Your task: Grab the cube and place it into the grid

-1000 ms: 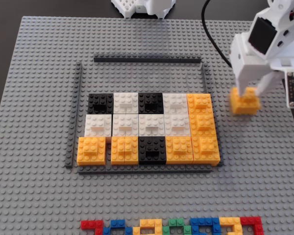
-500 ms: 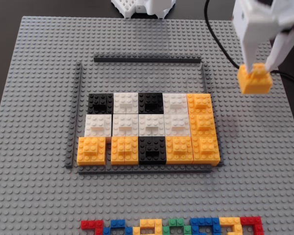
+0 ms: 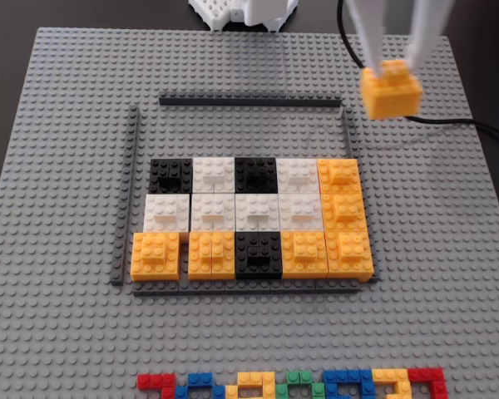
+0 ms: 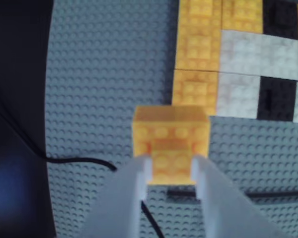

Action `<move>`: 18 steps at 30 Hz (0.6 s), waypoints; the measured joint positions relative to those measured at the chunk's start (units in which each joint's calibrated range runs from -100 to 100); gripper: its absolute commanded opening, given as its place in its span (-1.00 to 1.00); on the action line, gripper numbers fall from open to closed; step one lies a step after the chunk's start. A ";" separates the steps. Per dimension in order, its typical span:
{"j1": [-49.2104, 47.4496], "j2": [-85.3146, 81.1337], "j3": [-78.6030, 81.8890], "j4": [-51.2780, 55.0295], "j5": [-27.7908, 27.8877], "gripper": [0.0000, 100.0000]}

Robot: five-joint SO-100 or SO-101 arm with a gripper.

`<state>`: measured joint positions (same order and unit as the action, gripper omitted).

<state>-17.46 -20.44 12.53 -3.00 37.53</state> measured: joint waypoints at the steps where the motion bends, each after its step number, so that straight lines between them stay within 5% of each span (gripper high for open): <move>1: 0.95 -1.44 1.68 -0.20 0.39 -1.00; 18: 14.95 -16.37 25.68 -5.52 5.91 -1.00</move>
<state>-2.52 -36.81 38.22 -8.52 43.44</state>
